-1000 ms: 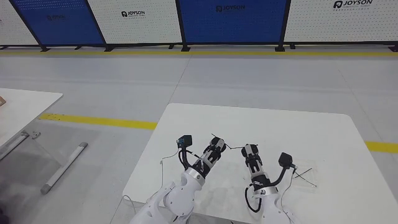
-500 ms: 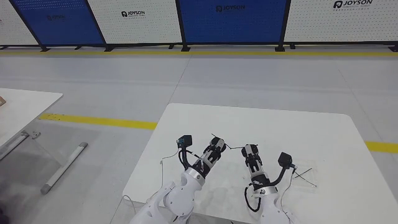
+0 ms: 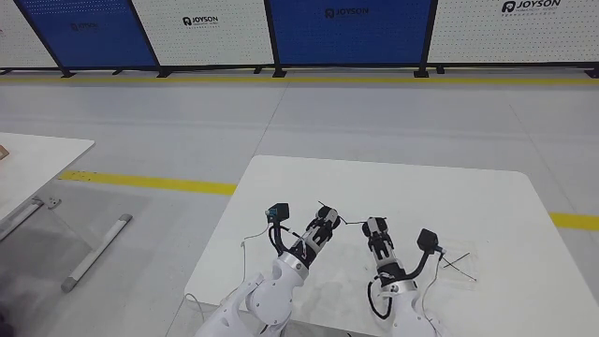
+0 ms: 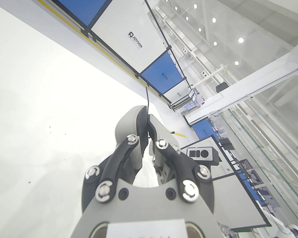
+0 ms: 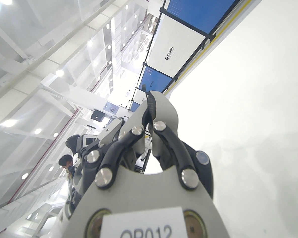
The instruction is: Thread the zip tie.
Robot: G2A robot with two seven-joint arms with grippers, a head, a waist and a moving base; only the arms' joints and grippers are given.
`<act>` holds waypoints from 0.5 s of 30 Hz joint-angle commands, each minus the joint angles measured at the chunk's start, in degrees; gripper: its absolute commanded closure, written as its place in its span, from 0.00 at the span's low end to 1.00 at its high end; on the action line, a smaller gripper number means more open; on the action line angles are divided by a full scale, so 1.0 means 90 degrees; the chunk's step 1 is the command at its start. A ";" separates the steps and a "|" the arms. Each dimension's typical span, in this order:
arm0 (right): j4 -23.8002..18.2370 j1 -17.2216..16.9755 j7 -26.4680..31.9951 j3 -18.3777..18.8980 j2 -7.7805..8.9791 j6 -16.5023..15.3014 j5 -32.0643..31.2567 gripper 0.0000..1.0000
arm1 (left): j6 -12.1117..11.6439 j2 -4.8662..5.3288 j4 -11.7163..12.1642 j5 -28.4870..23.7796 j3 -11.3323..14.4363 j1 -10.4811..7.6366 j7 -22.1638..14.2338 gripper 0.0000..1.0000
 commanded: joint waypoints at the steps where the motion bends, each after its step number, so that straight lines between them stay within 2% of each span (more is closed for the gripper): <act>1: -0.0022 -0.0075 -0.0044 0.0036 0.0002 -0.0180 -0.0040 1.00 | 0.0000 0.0000 0.0000 0.0000 0.0000 0.0000 0.0000 1.00; 15: 0.0010 -0.0097 0.0079 0.0176 -0.0078 -0.0152 -0.0042 1.00 | 0.0000 0.0000 0.0000 0.0000 0.0000 0.0000 0.0000 1.00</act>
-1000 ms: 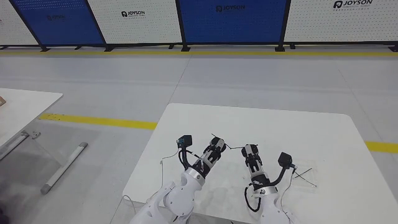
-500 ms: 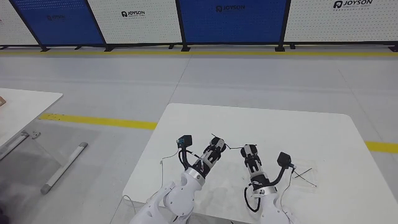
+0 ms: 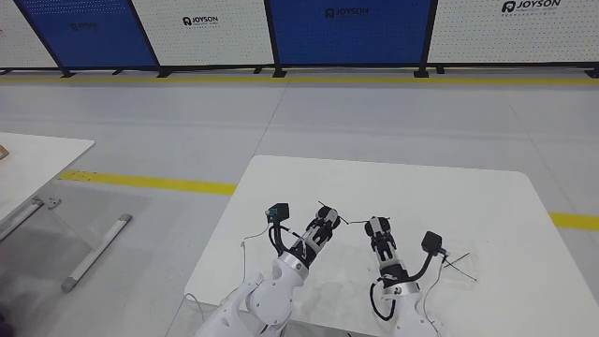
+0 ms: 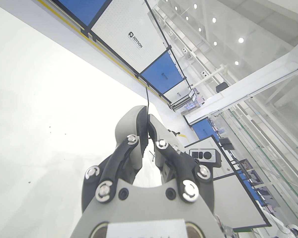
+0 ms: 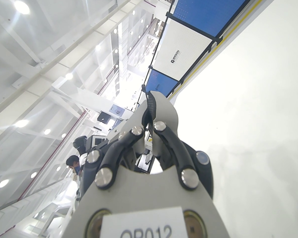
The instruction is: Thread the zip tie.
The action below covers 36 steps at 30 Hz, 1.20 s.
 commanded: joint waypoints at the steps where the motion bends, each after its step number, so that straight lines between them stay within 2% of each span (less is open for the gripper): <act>1: 0.0006 0.0000 0.0021 0.0001 -0.0012 0.0039 -0.0026 1.00 | 0.0000 0.0000 0.0000 0.0000 0.0000 0.0000 0.0000 1.00; 7: 0.0052 0.0018 0.0010 -0.0020 -0.0063 0.0132 -0.0097 1.00 | 0.0000 0.0000 0.0000 0.0000 0.0000 0.0000 0.0000 1.00; 12: 0.0026 -0.0053 -0.0006 0.0045 -0.0078 0.0039 -0.0118 1.00 | 0.0000 0.0000 0.0000 0.0000 0.0000 0.0000 0.0000 1.00; 36: -0.0083 -0.0184 0.0042 0.0175 -0.0181 0.0082 -0.0313 1.00 | 0.0000 0.0000 0.0000 0.0000 0.0000 0.0000 0.0000 1.00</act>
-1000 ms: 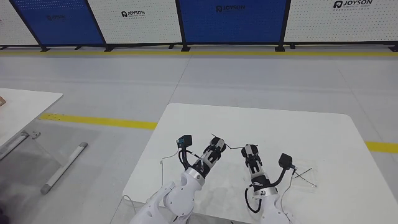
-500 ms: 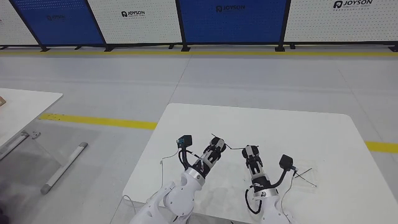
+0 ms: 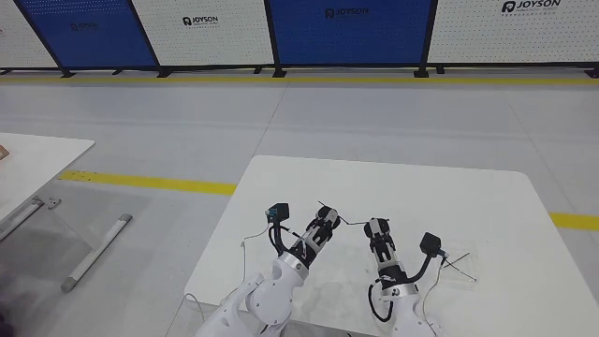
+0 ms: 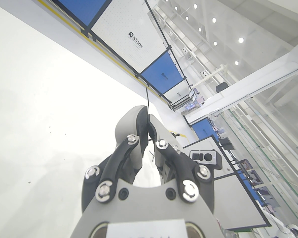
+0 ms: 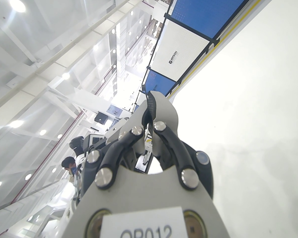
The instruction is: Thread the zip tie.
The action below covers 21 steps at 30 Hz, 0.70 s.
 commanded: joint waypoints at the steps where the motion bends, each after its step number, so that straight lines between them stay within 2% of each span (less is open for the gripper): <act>1: -0.0027 -0.0024 -0.0009 0.0009 -0.0005 -0.0011 -0.0023 1.00 | 0.0000 0.0000 0.0000 0.0000 0.0000 0.0000 0.0000 1.00; 10: -0.0079 -0.0115 0.0046 0.0106 -0.0024 -0.0031 -0.0058 1.00 | 0.0000 0.0000 0.0000 0.0000 0.0000 0.0000 0.0000 1.00; 21: 0.0043 0.0018 0.0100 0.0043 -0.0103 0.0156 -0.0092 1.00 | 0.0000 0.0000 0.0000 0.0000 0.0000 0.0000 0.0000 1.00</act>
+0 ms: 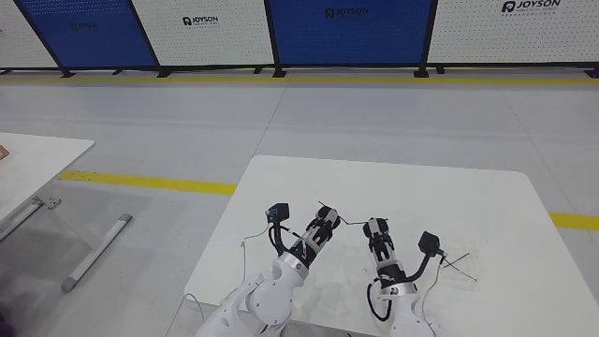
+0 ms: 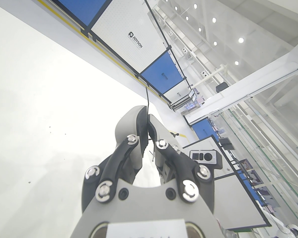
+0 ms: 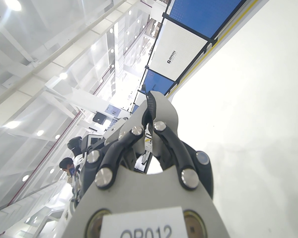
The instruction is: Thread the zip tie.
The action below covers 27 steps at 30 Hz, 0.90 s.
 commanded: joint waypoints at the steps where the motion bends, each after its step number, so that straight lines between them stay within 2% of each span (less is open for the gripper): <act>1: 0.0023 0.0016 -0.0007 -0.0007 -0.0012 0.0005 0.0003 1.00 | 0.0000 0.0000 0.0000 0.0000 0.0000 0.0000 0.0000 1.00; 13: 0.0062 0.0034 0.0002 -0.0024 -0.0074 0.0007 -0.0047 1.00 | 0.0000 0.0000 0.0000 0.0000 0.0000 0.0000 0.0000 1.00; 22: 0.0062 0.0034 0.0002 -0.0024 -0.0074 0.0007 -0.0047 1.00 | 0.0139 -0.0078 0.0031 -0.0702 0.0000 -0.0040 0.0074 1.00; 27: -0.0003 0.0006 0.0021 0.0027 -0.0075 -0.0049 -0.0025 1.00 | 0.0196 -0.0114 0.0123 -0.0812 0.0058 -0.0132 0.0040 1.00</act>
